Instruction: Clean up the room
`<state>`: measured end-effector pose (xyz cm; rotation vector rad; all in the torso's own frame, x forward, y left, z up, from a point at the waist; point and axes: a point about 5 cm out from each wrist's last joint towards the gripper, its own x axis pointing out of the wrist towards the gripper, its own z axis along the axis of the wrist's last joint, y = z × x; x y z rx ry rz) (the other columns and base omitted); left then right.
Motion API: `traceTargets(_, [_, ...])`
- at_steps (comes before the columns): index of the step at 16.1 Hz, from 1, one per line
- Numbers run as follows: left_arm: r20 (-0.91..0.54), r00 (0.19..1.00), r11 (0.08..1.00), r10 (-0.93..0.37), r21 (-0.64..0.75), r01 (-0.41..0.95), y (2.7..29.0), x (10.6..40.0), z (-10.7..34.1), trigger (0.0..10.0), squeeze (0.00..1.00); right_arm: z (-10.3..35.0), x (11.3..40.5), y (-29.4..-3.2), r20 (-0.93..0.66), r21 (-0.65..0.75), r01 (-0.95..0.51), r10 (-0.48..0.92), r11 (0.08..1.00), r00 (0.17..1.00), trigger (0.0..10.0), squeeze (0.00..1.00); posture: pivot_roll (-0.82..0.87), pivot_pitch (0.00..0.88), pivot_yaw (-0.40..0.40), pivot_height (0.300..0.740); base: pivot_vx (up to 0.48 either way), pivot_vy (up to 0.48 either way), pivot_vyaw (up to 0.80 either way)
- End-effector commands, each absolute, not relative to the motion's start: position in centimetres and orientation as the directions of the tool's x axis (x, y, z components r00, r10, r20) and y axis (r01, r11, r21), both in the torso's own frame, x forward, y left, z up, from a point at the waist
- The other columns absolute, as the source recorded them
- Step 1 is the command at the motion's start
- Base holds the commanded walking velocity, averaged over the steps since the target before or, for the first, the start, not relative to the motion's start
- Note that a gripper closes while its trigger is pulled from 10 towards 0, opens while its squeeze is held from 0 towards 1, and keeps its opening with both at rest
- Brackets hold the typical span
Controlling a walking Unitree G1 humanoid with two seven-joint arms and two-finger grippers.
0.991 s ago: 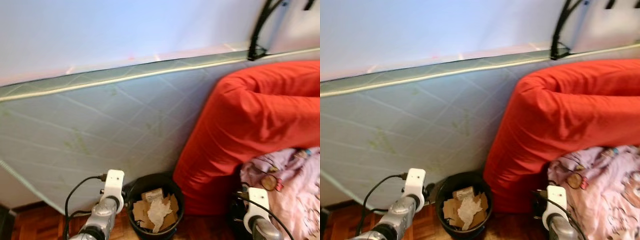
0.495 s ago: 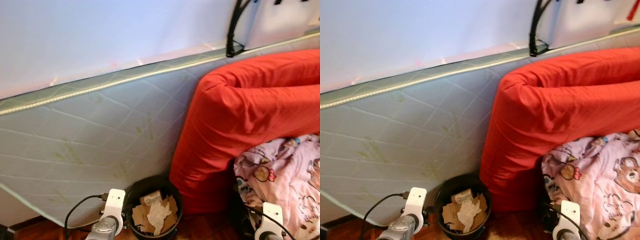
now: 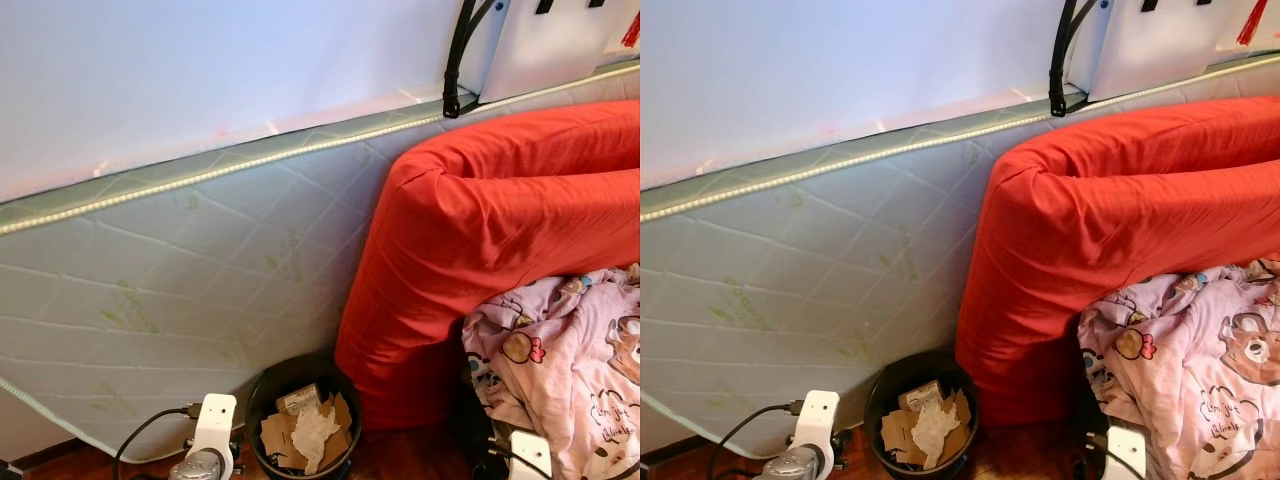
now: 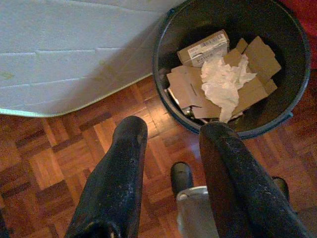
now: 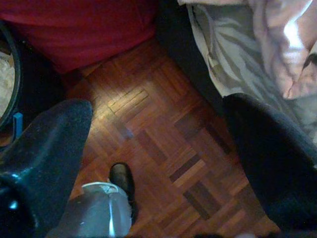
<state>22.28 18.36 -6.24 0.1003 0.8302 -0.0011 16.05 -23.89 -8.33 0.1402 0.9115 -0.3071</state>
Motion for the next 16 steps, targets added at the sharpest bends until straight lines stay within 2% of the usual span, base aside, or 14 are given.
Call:
traceTargets(1, [-0.754, 0.655, 0.994, 0.05, 0.101, 0.04, 18.8, 22.0, -6.4, 10.0, 0.0, -8.4, 15.9, -23.7, -0.799, -0.004, 0.334, -0.204, 0.943, 0.566, 10.0, 0.0, -0.13, 0.0, 0.03, 0.74, 0.0, 0.0, 0.0])
traceTargets(9, [-0.748, 0.661, 0.996, 0.054, 0.088, 0.018, 18.8, 22.8, -6.0, 10.0, 0.0, -8.0, 17.0, -23.4, -0.781, 0.022, 0.307, -0.176, 0.951, 0.6, 10.0, 0.0, -0.11, 0.0, 0.029, 0.74, 0.0, 0.0, 0.0])
traceTargets(16, [-0.772, 0.63, 0.995, 0.078, 0.104, 0.004, 19.9, 21.3, -6.7, 10.0, 0.0, -8.0, 17.3, -23.0, -0.781, 0.029, 0.303, -0.168, 0.952, 0.602, 10.0, 0.0, -0.06, 0.0, 0.03, 0.74, 0.0, 0.0, 0.0])
